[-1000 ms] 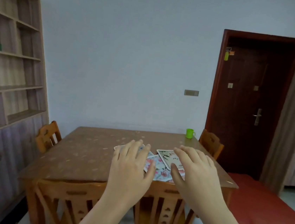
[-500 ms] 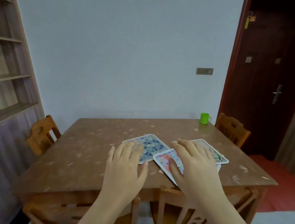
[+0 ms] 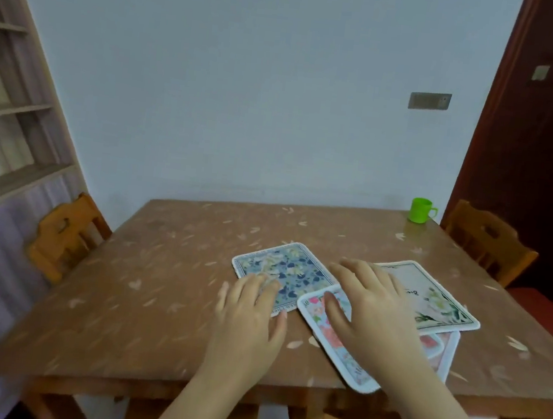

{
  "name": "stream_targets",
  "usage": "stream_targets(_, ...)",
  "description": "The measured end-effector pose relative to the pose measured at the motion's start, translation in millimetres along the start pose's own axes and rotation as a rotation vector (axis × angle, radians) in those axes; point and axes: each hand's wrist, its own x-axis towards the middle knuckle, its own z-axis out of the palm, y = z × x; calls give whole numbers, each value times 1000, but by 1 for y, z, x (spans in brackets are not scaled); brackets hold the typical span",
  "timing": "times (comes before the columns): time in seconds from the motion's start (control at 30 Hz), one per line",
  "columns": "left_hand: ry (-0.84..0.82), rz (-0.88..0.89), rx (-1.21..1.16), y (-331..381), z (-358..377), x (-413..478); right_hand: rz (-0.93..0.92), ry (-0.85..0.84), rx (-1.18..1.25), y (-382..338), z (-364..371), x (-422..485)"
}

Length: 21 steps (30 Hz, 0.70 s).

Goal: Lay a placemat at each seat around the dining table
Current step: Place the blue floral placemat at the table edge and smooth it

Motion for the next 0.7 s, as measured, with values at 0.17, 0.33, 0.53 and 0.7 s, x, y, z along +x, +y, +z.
stream_targets(0.17, -43, -70, 45, -13, 44, 28, -29, -47, 40, 37, 47, 34)
stream_targets(0.33, -96, -157, 79, -39, 76, 39, -12, -112, 76, 52, 97, 55)
stream_targets(0.53, -144, -135, 65, -68, 113, 53, -17, -151, 94, 52, 155, 67)
stream_targets(0.7, -202, -92, 21, -100, 152, 63, 7, -202, 70, 49, 212, 69)
